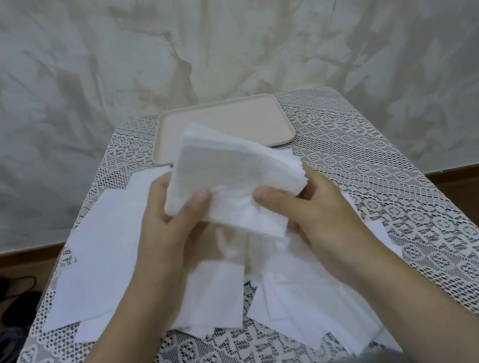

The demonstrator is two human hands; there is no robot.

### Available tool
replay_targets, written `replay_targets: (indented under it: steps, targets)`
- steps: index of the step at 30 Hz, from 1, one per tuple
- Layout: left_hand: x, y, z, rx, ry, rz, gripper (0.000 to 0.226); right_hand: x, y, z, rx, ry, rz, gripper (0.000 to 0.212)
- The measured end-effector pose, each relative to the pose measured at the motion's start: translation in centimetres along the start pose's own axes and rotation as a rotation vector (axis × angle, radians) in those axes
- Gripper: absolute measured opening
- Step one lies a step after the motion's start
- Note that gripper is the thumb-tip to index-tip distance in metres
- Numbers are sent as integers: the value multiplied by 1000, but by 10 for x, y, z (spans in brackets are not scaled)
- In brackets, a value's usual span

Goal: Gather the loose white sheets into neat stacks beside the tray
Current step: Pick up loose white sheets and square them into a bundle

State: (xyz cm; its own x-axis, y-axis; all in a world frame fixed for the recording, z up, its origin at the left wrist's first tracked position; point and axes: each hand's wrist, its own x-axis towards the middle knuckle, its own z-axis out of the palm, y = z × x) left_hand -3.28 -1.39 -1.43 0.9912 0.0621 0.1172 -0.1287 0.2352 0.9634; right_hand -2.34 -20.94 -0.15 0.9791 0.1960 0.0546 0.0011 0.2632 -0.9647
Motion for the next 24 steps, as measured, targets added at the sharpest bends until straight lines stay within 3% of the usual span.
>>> replay_targets:
  steps: [3, 8, 12, 16, 20, 24]
  targets:
    - [-2, -1, 7, -103, 12, -45, 44, -1, 2, 6, 57, -80, 120, 61]
    - [0, 7, 1, -46, -13, -30, 34, -3, -12, 0, -13, -138, 180, 58]
    - [0, 7, -3, 108, -90, -52, 66, -6, -16, -1, -117, -194, 218, 43]
    - [-2, 2, 2, 106, -89, -57, 58, -4, -10, 3, -196, -93, 139, 27]
    - [-5, -1, 5, 155, -129, -79, 51, -2, -7, 5, -229, -56, 101, 32]
    - [-4, 2, 1, 196, -42, -54, 55, 3, -6, -1, -431, 10, 21, 28]
